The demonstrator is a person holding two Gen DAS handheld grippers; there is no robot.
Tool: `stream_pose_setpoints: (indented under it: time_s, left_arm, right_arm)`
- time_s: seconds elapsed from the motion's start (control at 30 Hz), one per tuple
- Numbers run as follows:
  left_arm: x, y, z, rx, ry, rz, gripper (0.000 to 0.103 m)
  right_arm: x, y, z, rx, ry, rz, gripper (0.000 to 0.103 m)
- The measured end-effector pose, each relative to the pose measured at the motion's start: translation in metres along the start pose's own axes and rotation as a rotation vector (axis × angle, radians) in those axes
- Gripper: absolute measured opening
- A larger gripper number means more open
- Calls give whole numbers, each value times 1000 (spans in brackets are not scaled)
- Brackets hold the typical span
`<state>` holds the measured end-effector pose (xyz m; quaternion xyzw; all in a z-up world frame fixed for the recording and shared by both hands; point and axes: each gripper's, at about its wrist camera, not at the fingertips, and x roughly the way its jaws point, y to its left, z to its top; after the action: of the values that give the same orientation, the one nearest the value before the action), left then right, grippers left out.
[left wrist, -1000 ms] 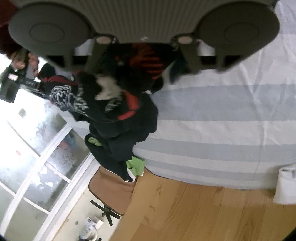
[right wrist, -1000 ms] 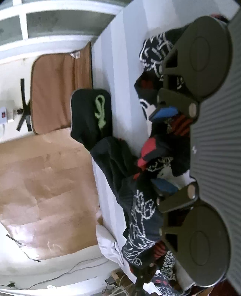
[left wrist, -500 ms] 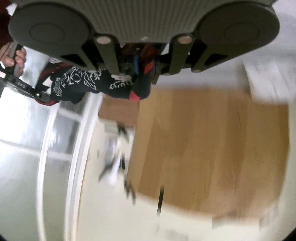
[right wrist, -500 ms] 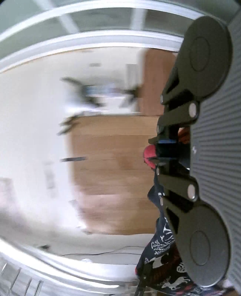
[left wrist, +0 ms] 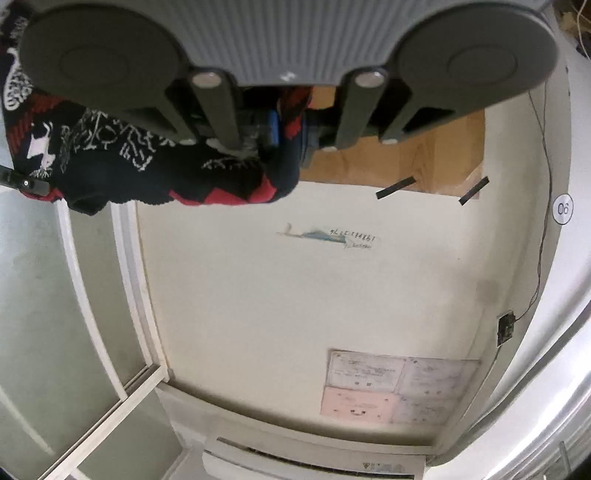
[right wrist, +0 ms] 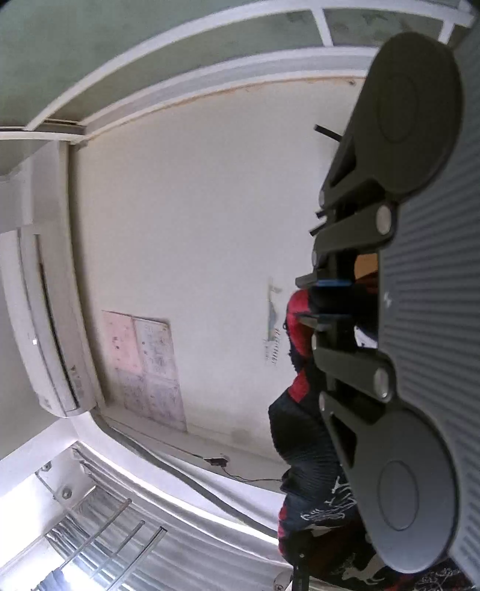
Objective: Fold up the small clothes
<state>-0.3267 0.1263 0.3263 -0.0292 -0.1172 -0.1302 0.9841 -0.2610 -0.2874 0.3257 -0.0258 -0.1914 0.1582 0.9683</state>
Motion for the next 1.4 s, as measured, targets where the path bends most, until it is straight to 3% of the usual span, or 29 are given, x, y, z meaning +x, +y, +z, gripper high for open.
stream_pose_setpoints:
  time_s: [0.2, 0.3, 0.37, 0.4, 0.43, 0.47, 0.5, 0.57, 0.63, 0.77, 0.8, 0.9, 0.97, 1.0, 1.03, 1.1, 1.13, 1.2, 1.27, 1.3, 1.33, 1.4]
  left_arm:
    - [58, 17, -50, -50, 226, 39, 9]
    - [120, 20, -114, -12, 382, 129, 10]
    - [162, 22, -176, 2, 478, 190, 22]
    - [187, 25, -213, 26, 570, 239, 23]
    - [213, 30, -253, 48, 706, 307, 18]
    - [227, 40, -289, 29, 848, 362, 7]
    - [225, 52, -314, -46, 929, 355, 5]
    - [200, 74, -332, -153, 935, 294, 10]
    - [166, 95, -333, -161, 917, 295, 11]
    - [118, 134, -320, -281, 930, 266, 42]
    - [109, 137, -318, -307, 937, 250, 44]
    - [89, 127, -324, -349, 969, 150, 49]
    - [77, 107, -326, -330, 984, 92, 52]
    - [72, 98, -329, -321, 1001, 76, 52]
    - [71, 90, -333, -311, 1019, 64, 48]
    - [69, 74, -338, -265, 1030, 49, 28]
    - [69, 67, -337, -228, 1031, 36, 14]
    - [69, 65, -333, -213, 1032, 47, 10]
    - [71, 73, -329, -226, 1024, 64, 7]
    - [70, 77, -326, -223, 1017, 83, 7]
    - [70, 82, -323, -221, 1004, 116, 7]
    - [71, 94, -316, -214, 974, 196, 7]
  right_arm:
    - [42, 4, -64, 33, 207, -26, 15]
    - [90, -1, -131, 27, 320, -84, 15]
    - [132, -5, -199, 40, 400, -151, 23]
    - [155, -5, -230, 35, 476, -175, 39]
    - [171, -9, -269, 22, 601, -207, 44]
    - [179, -14, -303, 15, 750, -240, 42]
    - [175, -20, -326, 35, 854, -252, 41]
    - [141, -38, -347, 131, 906, -189, 44]
    - [103, -55, -352, 186, 940, -156, 69]
    - [39, -78, -349, 275, 1006, -146, 75]
    - [32, -80, -348, 290, 1023, -148, 79]
    - [-2, -78, -346, 350, 1034, -131, 78]
    - [-16, -63, -350, 346, 1018, -103, 57]
    - [-22, -53, -350, 305, 1001, -111, 29]
    - [-24, -44, -348, 277, 989, -102, 13]
    - [-17, -34, -338, 216, 990, -115, 10]
    - [-17, -32, -329, 138, 970, -141, 10]
    - [-7, -39, -308, -41, 924, -215, 10]
    - [8, -58, -291, -250, 866, -344, 11]
    - [17, -71, -288, -341, 846, -416, 16]
    - [24, -83, -289, -386, 848, -479, 30]
    - [34, -104, -289, -348, 874, -599, 33]
